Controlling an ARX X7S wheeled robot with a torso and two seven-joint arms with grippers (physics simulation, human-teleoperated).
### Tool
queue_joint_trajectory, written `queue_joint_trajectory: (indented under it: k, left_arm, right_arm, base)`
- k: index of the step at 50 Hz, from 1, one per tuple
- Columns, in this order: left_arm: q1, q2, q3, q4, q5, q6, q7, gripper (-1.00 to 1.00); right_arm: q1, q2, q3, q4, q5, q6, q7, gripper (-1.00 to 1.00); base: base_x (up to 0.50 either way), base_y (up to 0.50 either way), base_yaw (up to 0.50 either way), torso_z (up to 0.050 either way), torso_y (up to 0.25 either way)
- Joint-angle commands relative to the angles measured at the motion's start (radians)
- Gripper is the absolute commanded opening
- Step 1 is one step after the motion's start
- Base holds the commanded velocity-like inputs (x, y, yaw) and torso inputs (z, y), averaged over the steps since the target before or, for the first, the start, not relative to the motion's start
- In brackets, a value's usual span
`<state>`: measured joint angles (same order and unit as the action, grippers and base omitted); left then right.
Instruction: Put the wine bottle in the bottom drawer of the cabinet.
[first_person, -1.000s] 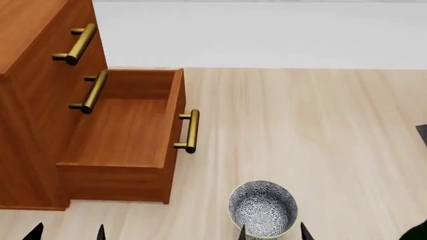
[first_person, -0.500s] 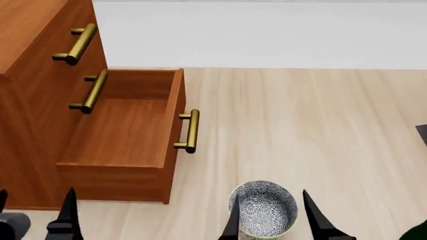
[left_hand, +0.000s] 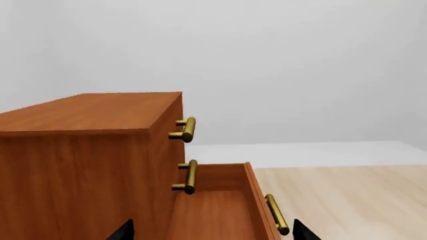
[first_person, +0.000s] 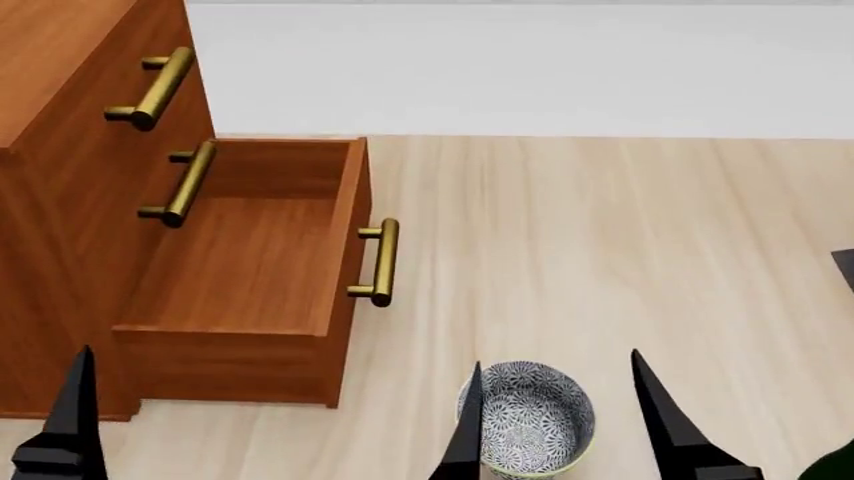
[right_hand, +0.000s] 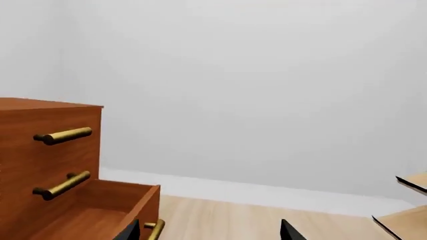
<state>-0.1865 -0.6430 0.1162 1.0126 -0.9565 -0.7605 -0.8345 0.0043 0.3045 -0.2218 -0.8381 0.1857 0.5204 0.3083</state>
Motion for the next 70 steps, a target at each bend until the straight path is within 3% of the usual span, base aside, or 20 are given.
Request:
queue_joint_trajectory:
  k: [1, 10, 14, 24, 70]
  left_arm:
    - [-0.058, -0.192, 0.16, 0.033, -0.117, 0.156, -0.202, 1.0]
    - [-0.075, -0.243, 0.221, 0.032, -0.111, 0.251, -0.234, 1.0]
    - [-0.134, -0.3, 0.337, 0.03, -0.074, 0.314, -0.292, 1.0]
    - [-0.121, -0.311, 0.354, 0.017, -0.068, 0.363, -0.274, 1.0]
    - [-0.106, -0.335, 0.384, -0.002, -0.031, 0.426, -0.287, 1.0]
  right_arm:
    - [-0.005, 0.016, 0.009, -0.077, 0.009, 0.044, 0.016, 1.0]
    - [0.017, 0.016, -0.003, -0.111, 0.009, 0.085, 0.03, 1.0]
    - [0.019, 0.026, -0.017, -0.105, -0.023, 0.073, 0.043, 1.0]
    - [0.012, 0.026, -0.012, -0.072, 0.009, 0.032, 0.022, 1.0]
    - [0.001, 0.042, -0.031, -0.046, 0.024, -0.011, 0.032, 1.0]
  base:
    - [0.0, 0.0, 0.0, 0.0, 0.0]
    - [0.0, 0.0, 0.0, 0.0, 0.0]
    - [0.0, 0.0, 0.0, 0.0, 0.0]
    - [0.06, 0.0, 0.0, 0.0, 0.0]
    - [0.41, 0.04, 0.0, 0.0, 0.0]
